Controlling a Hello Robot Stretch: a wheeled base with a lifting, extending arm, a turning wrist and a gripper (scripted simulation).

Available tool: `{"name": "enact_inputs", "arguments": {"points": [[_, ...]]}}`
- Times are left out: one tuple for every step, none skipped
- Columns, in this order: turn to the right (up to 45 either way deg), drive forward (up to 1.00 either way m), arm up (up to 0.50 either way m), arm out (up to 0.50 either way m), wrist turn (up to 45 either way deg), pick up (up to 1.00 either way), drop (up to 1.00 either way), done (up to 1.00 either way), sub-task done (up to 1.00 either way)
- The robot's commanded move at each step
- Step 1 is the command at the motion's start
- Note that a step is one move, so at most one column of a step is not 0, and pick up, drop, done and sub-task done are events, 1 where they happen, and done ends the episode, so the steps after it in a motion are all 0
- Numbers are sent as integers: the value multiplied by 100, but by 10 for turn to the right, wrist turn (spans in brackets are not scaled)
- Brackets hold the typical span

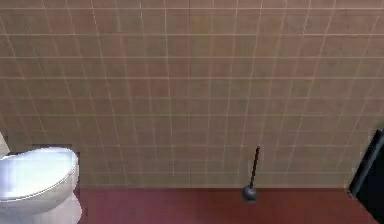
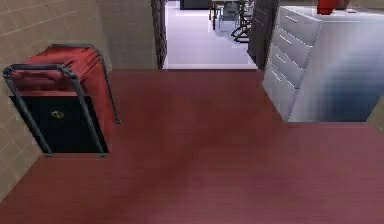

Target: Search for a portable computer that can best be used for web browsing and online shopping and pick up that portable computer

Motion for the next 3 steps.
{"name": "enact_inputs", "arguments": {"points": [[450, 0, 0, 0, 0, 0, 0, 0, 0], [450, 0, 0, 0, 0, 0, 0, 0, 0], [420, 0, 0, 0, 0, 0, 0, 0, 0]]}}
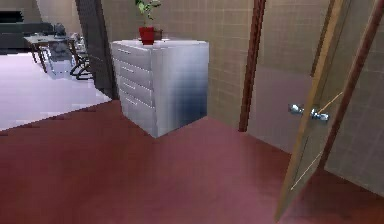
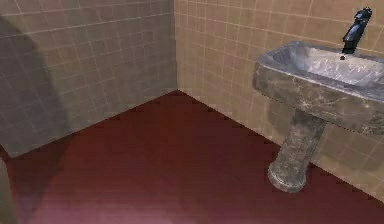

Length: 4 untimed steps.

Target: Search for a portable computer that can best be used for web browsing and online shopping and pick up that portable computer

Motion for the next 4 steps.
{"name": "enact_inputs", "arguments": {"points": [[0, 85, 0, 0, 0, 0, 0, 0, 0], [210, 0, 0, 0, 0, 0, 0, 0, 0], [0, 55, 0, 0, 0, 0, 0, 0, 0], [300, 0, 0, 0, 0, 0, 0, 0, 0]]}}
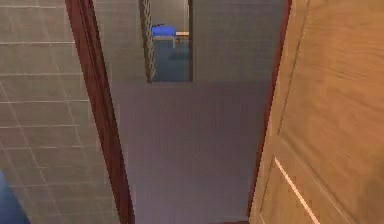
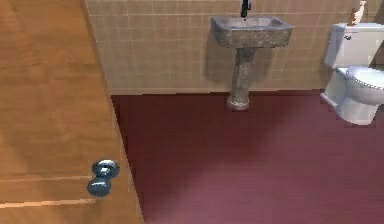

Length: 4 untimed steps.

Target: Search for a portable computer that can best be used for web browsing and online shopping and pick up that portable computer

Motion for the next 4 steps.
{"name": "enact_inputs", "arguments": {"points": [[0, 100, 0, 0, 0, 0, 0, 0, 0], [60, 0, 0, 0, 0, 0, 0, 0, 0], [0, 30, 0, 0, 0, 0, 0, 0, 0], [-450, 0, 0, 0, 0, 0, 0, 0, 0]]}}
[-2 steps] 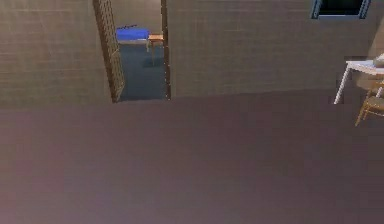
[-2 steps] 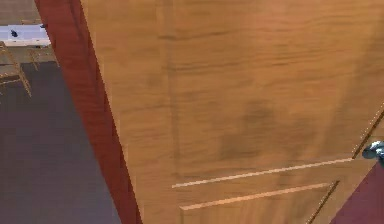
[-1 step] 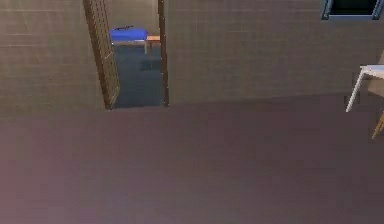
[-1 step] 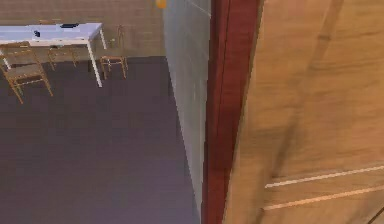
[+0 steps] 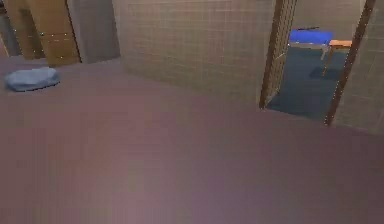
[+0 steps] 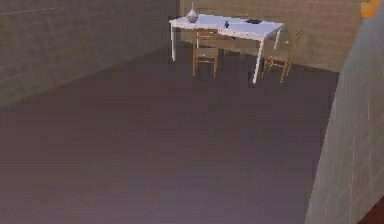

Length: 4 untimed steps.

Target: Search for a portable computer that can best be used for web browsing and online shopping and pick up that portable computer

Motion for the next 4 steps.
{"name": "enact_inputs", "arguments": {"points": [[-330, 0, 0, 0, 0, 0, 0, 0, 0], [0, 35, 0, 0, 0, 0, 0, 0, 0], [90, 0, 0, 0, 0, 0, 0, 0, 0], [0, 100, 0, 0, 0, 0, 0, 0, 0]]}}
